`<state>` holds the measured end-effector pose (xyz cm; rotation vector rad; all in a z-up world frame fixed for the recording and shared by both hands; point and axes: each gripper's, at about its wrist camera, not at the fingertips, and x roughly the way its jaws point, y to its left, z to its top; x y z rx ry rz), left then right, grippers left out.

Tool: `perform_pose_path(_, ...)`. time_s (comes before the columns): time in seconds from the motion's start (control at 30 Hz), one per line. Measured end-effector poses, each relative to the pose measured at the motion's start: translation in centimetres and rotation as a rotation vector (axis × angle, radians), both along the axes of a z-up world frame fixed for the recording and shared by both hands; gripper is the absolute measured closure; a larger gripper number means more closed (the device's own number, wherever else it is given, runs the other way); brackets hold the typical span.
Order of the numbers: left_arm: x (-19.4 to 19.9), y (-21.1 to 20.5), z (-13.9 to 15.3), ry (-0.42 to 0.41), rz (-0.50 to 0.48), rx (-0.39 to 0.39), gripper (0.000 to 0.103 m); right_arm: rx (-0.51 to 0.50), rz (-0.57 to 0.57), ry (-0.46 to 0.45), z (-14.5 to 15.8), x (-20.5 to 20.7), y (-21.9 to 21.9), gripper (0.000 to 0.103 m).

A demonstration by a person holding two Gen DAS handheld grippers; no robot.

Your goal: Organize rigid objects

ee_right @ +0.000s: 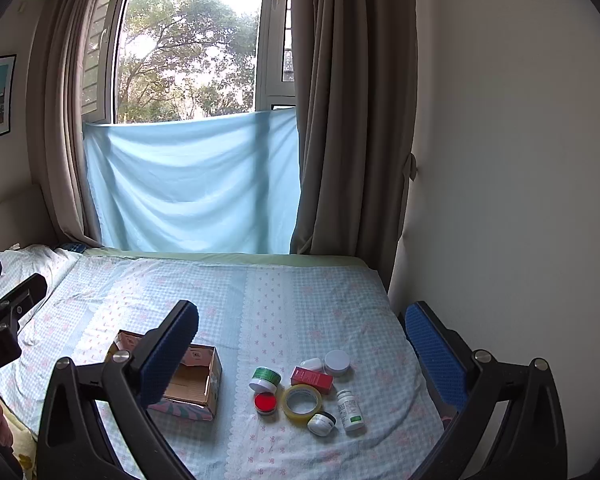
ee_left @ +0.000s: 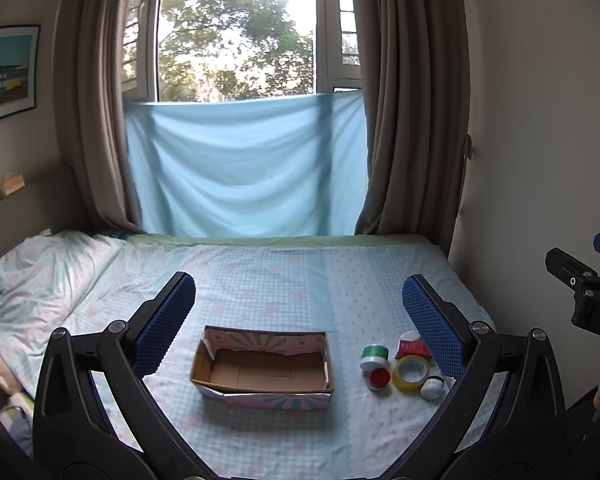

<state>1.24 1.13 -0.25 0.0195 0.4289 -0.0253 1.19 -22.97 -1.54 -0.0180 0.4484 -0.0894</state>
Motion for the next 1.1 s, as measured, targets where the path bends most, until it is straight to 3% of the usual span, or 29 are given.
perform_pose_path(0.43, 0.0, 0.5, -0.1, 0.0, -0.003, -0.007, 0.0, 0.002, -0.006, -0.013, -0.2, -0.3, 0.4, 0.0)
perform_pose_path(0.7, 3.2, 0.6, 0.3, 0.081, -0.056, 0.012, 0.0, 0.023, -0.042, 0.008, 0.3, 0.7, -0.5, 0.0)
perform_pose_path(0.87, 7.6, -0.3, -2.6, 0.202, -0.134, 0.007, 0.001, 0.049, -0.099, 0.067, -1.5, 2.4, -2.1, 0.0)
perform_pose_path(1.1, 14.8, -4.6, -10.3, 0.425, -0.227, 0.018, 0.001, 0.076, -0.184, 0.203, -7.0, 5.4, -6.2, 0.0)
